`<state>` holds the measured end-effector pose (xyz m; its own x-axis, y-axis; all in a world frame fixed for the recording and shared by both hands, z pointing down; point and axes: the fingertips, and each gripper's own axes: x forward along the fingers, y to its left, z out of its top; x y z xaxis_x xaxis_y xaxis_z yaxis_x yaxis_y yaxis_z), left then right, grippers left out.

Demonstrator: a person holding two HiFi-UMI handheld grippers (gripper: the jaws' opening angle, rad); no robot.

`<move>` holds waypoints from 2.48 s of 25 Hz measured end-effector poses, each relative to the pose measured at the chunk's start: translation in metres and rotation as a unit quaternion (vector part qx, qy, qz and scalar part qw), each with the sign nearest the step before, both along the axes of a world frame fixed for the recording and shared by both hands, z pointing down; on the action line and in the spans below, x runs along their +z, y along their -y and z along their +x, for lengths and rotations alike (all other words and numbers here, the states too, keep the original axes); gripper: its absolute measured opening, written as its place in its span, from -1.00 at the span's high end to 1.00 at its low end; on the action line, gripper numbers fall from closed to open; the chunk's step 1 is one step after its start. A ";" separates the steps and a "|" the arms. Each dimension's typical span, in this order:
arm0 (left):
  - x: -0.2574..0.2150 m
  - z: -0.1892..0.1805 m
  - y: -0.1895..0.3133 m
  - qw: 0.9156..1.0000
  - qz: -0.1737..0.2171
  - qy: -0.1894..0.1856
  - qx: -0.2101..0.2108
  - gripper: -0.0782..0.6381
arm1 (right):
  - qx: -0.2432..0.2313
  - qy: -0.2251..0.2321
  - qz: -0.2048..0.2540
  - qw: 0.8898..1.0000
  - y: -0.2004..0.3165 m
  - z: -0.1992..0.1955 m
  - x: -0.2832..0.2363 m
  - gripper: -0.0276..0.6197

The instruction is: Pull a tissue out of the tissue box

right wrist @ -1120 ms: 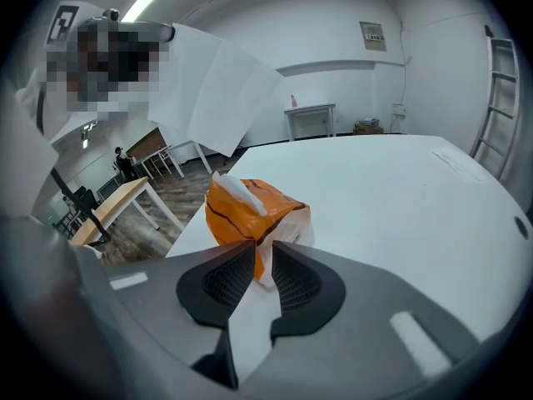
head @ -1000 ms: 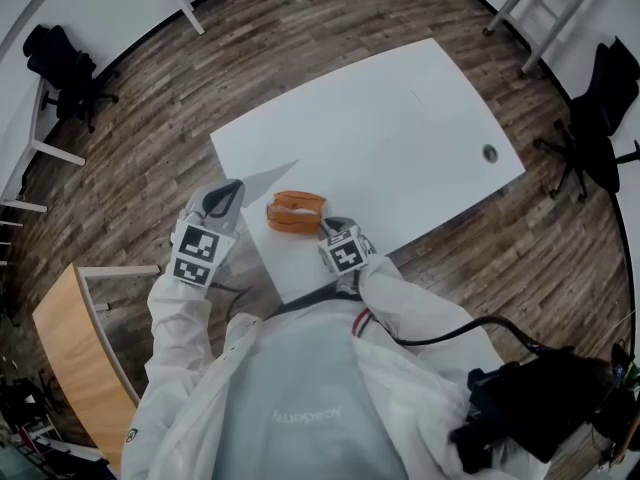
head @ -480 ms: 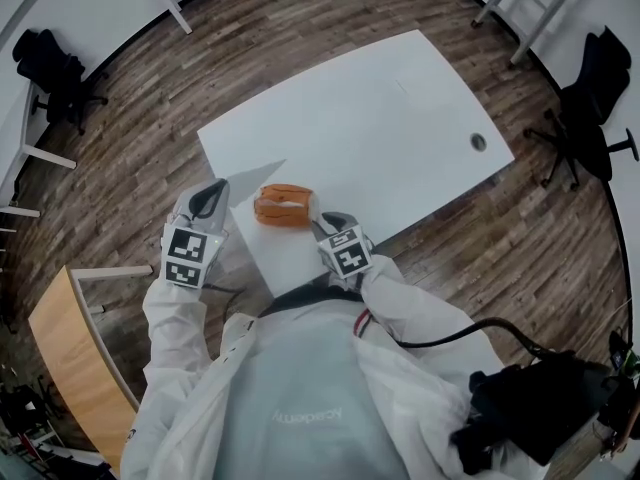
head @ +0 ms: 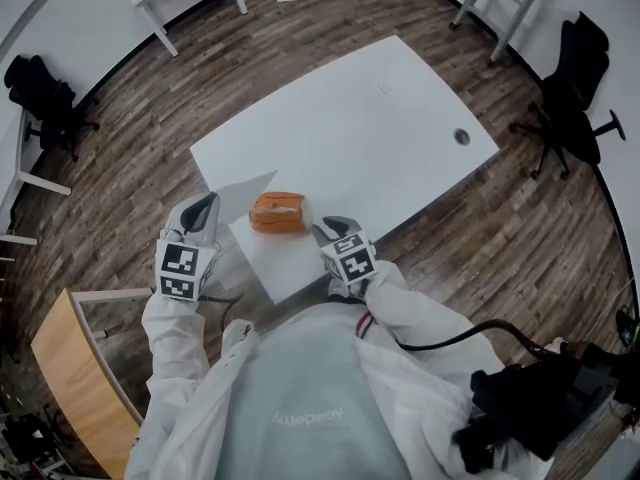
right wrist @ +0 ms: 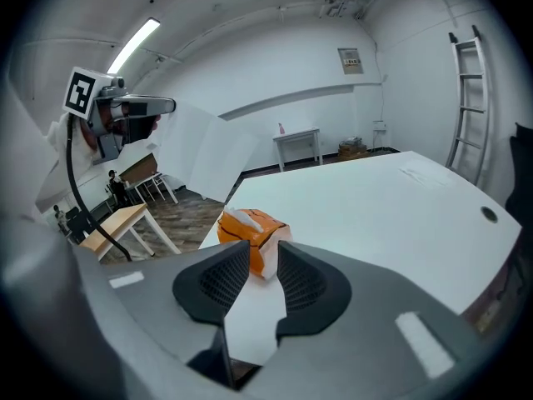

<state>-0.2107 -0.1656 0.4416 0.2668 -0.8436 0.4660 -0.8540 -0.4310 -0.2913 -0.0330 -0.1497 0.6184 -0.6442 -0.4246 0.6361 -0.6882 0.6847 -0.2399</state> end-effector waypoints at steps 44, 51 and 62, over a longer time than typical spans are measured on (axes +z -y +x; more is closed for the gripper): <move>0.010 -0.032 -0.181 0.993 0.055 -0.101 -0.024 0.78 | 0.100 -0.010 0.077 0.992 -0.144 -0.017 -0.067 0.91; 0.013 -0.021 -0.200 0.991 0.058 -0.116 -0.022 0.78 | 0.108 -0.011 0.081 0.991 -0.164 -0.007 -0.071 0.91; 0.028 -0.009 -0.231 0.992 0.036 -0.117 -0.025 0.78 | 0.118 0.008 0.076 0.990 -0.198 0.003 -0.074 0.91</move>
